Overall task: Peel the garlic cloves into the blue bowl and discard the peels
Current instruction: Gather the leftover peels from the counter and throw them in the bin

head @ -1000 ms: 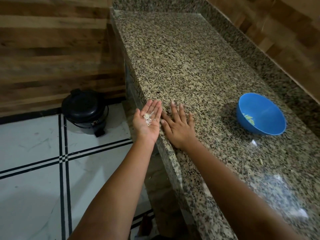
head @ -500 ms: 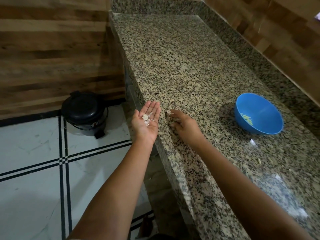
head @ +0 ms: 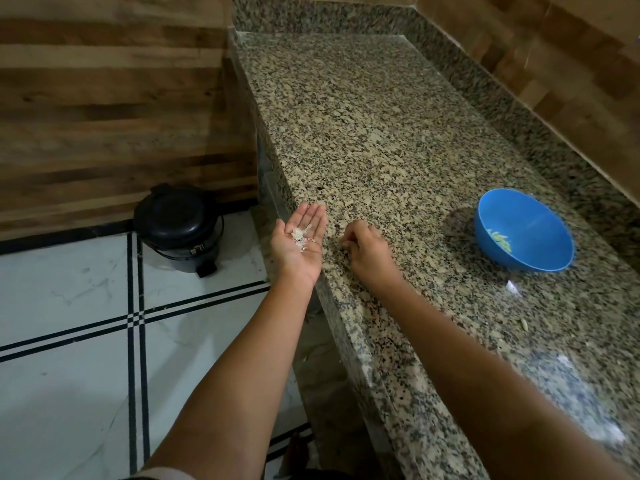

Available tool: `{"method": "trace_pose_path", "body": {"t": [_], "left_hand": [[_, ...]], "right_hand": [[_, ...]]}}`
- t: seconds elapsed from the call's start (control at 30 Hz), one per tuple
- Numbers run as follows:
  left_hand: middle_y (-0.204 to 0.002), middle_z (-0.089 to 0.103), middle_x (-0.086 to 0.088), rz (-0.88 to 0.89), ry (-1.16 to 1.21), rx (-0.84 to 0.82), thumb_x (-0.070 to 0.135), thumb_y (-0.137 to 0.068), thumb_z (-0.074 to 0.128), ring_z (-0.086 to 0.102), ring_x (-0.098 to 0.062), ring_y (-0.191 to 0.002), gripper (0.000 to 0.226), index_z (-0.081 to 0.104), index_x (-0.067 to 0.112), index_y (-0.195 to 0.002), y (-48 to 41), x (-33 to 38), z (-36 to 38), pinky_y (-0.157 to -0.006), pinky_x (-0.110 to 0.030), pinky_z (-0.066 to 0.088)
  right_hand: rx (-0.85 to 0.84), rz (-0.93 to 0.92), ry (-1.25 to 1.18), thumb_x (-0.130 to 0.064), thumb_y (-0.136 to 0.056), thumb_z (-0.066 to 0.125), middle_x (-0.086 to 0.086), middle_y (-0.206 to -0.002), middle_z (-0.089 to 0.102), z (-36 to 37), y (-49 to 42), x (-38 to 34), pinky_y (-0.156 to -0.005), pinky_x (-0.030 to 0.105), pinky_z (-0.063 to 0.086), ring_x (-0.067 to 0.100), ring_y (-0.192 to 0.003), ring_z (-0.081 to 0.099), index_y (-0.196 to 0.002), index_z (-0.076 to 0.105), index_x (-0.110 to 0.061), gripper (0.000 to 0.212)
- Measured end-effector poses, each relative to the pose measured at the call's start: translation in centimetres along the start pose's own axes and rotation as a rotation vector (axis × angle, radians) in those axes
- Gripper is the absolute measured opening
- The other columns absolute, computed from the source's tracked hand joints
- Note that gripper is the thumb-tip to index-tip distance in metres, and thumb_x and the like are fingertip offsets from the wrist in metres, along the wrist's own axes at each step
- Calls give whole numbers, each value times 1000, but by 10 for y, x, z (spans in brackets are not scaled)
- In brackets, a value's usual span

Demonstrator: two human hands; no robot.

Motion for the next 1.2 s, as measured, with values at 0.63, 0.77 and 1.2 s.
{"method": "trace_pose_path", "body": {"t": [0.63,0.77,1.2], "left_hand": [[-98,67,-15,-43,-101,78,35,-103,21,67,-21,-83,52,61,1,-102,7,2,4,-70,-26,56],[-94,62,-15,18,-102,115,30,-103,27,63,-23,-84,44,58,0,-98,3,28,2,-74,-27,52],[-129,51,-20,133,-210,328,16,-100,39,46,-29,-128,37,47,-5,-129,-125,234,-52,-93,-31,40]], "right_hand": [[131,192,-636,1,-87,59,4,-86,63,-28,4,-52,-62,14,50,7,-71,60,-87,56,-15,16],[44,300,-819,0,-92,54,7,-82,66,-10,-15,-68,-64,21,55,11,-68,62,-96,63,-5,11],[-190,434,-939,1,-88,56,9,-76,62,159,-184,-181,-63,24,53,15,-65,59,-81,61,-10,15]]}}
Point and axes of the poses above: each hand's wrist, its own y-axis away from the middle knuckle, its own z-axis out of the palm, x = y × z, the point moved 3 cm from there along -y, towards the middle knuckle
